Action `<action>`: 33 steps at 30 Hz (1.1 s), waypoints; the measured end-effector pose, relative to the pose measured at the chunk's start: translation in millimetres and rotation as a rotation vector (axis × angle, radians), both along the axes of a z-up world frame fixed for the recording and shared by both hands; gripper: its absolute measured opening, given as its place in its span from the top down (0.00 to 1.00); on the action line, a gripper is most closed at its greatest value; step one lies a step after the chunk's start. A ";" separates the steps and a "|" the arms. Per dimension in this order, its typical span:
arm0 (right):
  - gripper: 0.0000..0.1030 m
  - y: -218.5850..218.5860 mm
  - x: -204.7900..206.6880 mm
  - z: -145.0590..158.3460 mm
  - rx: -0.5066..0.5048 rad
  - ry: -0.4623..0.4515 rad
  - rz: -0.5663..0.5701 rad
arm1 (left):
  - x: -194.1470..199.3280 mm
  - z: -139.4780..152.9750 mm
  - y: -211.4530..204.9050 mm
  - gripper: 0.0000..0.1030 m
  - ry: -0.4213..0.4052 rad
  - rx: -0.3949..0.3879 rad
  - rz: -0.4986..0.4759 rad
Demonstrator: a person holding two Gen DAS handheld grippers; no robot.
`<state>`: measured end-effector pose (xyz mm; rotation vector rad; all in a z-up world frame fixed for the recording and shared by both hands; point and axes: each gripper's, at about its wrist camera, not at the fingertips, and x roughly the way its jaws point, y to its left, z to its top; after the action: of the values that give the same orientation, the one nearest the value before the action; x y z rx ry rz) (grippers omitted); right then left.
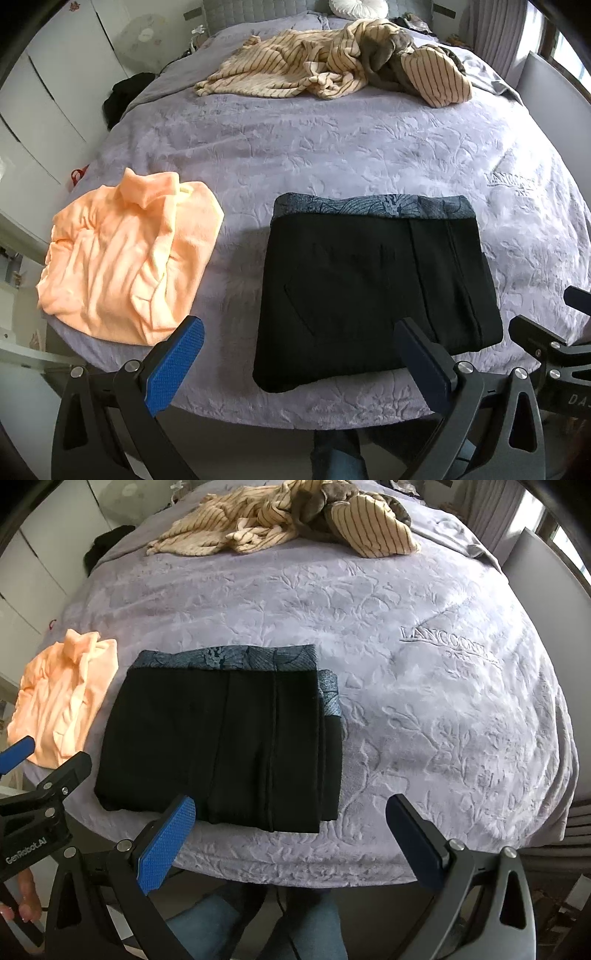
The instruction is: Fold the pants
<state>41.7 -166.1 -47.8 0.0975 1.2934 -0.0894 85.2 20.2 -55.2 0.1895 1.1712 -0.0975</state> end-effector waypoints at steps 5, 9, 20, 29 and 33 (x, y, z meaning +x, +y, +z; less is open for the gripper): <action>0.00 1.4 2.0 -1.2 0.008 0.000 -0.003 | 0.6 1.8 2.7 0.00 -0.017 0.013 0.007; 0.00 3.6 4.4 -2.4 0.005 0.004 0.001 | 3.1 1.3 5.1 0.00 -0.016 0.019 0.010; 0.00 5.1 7.5 -3.0 0.004 0.008 -0.004 | 6.0 1.5 3.8 0.00 -0.010 0.009 -0.012; 0.00 4.2 8.5 -4.6 0.005 0.012 -0.007 | 6.9 -0.3 3.2 0.00 -0.001 0.004 -0.013; 0.00 4.7 8.3 -5.0 0.005 0.014 -0.009 | 6.7 -1.9 2.3 0.00 0.003 0.004 -0.013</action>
<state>50.0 -161.4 -52.7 0.1070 1.3077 -0.0953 91.9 22.5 -57.1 0.2008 1.1732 -0.1066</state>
